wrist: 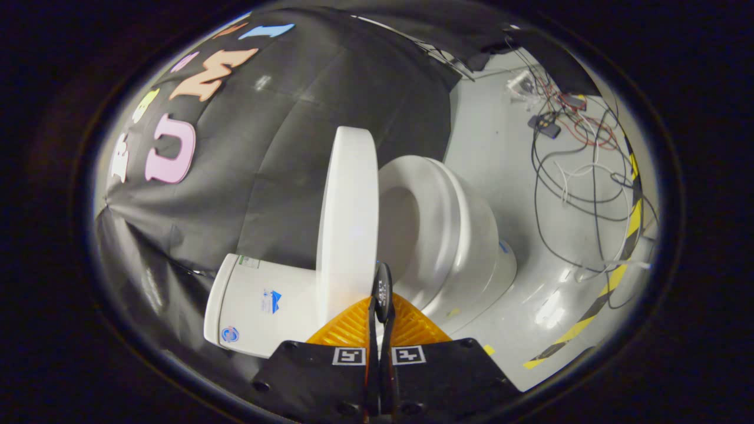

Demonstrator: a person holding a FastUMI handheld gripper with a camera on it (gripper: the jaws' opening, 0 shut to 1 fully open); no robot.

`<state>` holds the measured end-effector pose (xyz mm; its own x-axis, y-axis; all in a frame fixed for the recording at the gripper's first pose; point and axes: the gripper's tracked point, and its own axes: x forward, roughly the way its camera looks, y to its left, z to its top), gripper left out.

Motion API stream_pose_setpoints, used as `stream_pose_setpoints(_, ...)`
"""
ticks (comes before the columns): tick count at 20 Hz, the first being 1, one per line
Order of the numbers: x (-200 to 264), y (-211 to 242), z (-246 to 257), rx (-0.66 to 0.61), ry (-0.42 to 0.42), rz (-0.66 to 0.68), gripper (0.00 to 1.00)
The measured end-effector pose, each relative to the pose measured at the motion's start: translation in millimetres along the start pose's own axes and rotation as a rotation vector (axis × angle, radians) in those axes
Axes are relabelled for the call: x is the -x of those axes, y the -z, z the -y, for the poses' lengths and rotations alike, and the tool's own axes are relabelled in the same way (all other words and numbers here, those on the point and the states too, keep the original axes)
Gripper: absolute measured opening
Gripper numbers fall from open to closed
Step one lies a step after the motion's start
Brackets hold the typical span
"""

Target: Open the toilet lid.

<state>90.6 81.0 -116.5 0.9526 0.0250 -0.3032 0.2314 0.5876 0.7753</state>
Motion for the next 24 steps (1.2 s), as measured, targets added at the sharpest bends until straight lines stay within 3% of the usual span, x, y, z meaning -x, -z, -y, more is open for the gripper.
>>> stream_pose_setpoints(4,11.4,-8.7,-35.9,0.045,-0.048,0.074,0.02)
stream_pose_setpoints(11,24.4,-18.3,-58.2,0.154,-0.002,0.135,0.01)
stream_pose_setpoints(15,34.3,-65.6,-72.7,0.173,0.025,0.238,0.01)
stream_pose_setpoints(17,40.3,-73.5,-125.0,0.152,-0.172,0.273,0.01)
stream_pose_setpoints(20,22.2,-43.9,-128.0,0.315,-0.075,0.167,0.01)
stream_pose_setpoints(24,30.4,-58.6,-119.4,0.225,-0.047,0.227,0.02)
